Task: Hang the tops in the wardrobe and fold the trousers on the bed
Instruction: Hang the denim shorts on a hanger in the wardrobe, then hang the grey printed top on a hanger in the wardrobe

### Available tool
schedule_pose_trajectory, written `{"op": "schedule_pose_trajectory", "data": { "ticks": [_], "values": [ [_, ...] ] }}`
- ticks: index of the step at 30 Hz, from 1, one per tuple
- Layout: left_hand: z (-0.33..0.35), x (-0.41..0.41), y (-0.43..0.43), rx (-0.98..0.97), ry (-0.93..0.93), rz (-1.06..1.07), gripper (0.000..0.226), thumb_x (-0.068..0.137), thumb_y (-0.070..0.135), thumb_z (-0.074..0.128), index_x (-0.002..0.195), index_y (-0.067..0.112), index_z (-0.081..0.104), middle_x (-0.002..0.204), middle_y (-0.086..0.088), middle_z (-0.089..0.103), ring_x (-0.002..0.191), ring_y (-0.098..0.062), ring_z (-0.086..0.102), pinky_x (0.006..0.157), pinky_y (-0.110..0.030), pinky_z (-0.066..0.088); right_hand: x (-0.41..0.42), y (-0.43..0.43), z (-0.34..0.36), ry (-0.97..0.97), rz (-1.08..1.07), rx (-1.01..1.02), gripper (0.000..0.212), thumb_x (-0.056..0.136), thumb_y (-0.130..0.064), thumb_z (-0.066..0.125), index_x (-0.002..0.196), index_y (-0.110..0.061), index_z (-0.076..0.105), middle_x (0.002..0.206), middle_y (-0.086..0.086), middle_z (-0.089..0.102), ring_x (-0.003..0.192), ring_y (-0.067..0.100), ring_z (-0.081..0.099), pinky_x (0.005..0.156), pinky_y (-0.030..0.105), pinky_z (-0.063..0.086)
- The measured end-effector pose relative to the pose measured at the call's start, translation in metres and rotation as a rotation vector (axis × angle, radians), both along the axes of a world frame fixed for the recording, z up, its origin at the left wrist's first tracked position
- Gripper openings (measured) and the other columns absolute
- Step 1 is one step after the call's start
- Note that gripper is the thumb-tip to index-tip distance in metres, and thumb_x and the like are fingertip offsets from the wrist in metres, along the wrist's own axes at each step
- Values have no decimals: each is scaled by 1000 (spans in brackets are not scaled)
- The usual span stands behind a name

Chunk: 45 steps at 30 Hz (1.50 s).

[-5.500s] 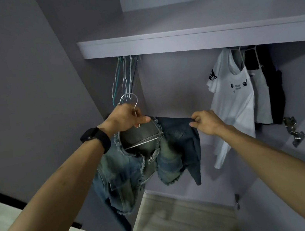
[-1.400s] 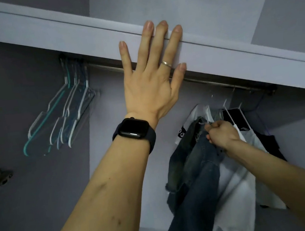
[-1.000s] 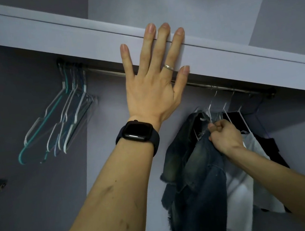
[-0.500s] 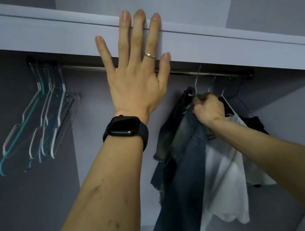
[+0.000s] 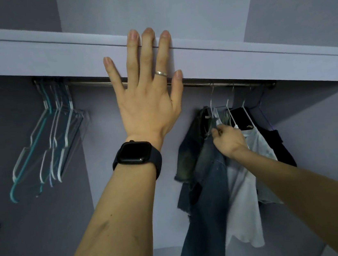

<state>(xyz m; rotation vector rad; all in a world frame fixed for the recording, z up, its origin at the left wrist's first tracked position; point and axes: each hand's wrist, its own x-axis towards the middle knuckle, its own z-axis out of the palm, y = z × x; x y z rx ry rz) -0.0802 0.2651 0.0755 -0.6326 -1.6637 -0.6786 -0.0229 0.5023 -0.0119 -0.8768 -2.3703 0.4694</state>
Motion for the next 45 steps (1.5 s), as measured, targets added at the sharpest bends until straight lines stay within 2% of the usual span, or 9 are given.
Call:
{"op": "schedule_pose_trajectory", "data": {
  "ticks": [6,10,14,18,23,31,35,39,45],
  "values": [
    [-2,3,-2,-24,-46,5,60,106,43,40,159,22,25,165,-6,25,154,-28,17,119,-67,9,13,15,7,-106,-4,68,26,103,-33,44,93,-14,58,102,18,65,105,40,62,75,36,45],
    [5,12,-6,-99,-125,0,63,106,43,42,160,22,19,166,-6,21,155,-28,11,119,-68,8,30,10,12,-312,174,-139,64,94,-46,59,152,-28,38,154,8,41,138,32,43,111,43,41],
    [15,29,-20,-226,-278,0,68,105,42,43,161,24,10,168,-5,13,156,-27,3,119,-68,9,59,-2,15,-357,194,-234,74,99,-48,53,161,-36,14,159,5,37,140,34,41,111,45,42],
    [40,56,-33,-311,-471,-20,88,92,22,58,162,25,5,170,-5,2,156,-27,-4,119,-68,6,107,-33,21,-126,212,-423,69,98,-38,60,159,-30,27,161,1,35,145,25,37,114,31,36],
    [14,121,-45,-243,-634,-216,75,92,24,58,159,24,23,165,-8,22,151,-28,20,122,-58,18,192,-74,21,206,207,-612,41,98,-34,63,138,-37,57,145,-10,53,135,11,46,101,22,37],
    [-150,212,-66,-616,-1053,-447,66,97,25,57,157,27,30,164,-3,28,148,-25,28,124,-46,18,319,-160,-38,210,145,-677,28,98,-25,65,104,-52,64,117,-34,58,104,-23,52,83,-5,38],
    [-195,219,-69,-810,-1144,-555,62,98,24,57,156,25,33,163,-2,31,147,-25,32,121,-49,24,351,-187,-65,117,20,-552,20,97,-16,67,110,-31,70,119,-20,65,106,-2,59,91,2,41],
    [-217,228,-58,-1023,-1141,-784,60,99,26,57,155,25,34,162,0,32,146,-23,34,120,-45,30,390,-224,-92,-31,-240,-504,24,98,-23,66,121,-23,74,133,-4,66,120,21,60,105,36,47],
    [-231,284,-37,-1402,-908,-1147,59,102,23,51,157,21,30,163,-1,31,151,-20,25,120,-45,24,456,-308,-109,-26,-688,-518,23,93,-18,71,115,-23,76,127,-1,70,117,21,65,101,33,48]
  ]
}}
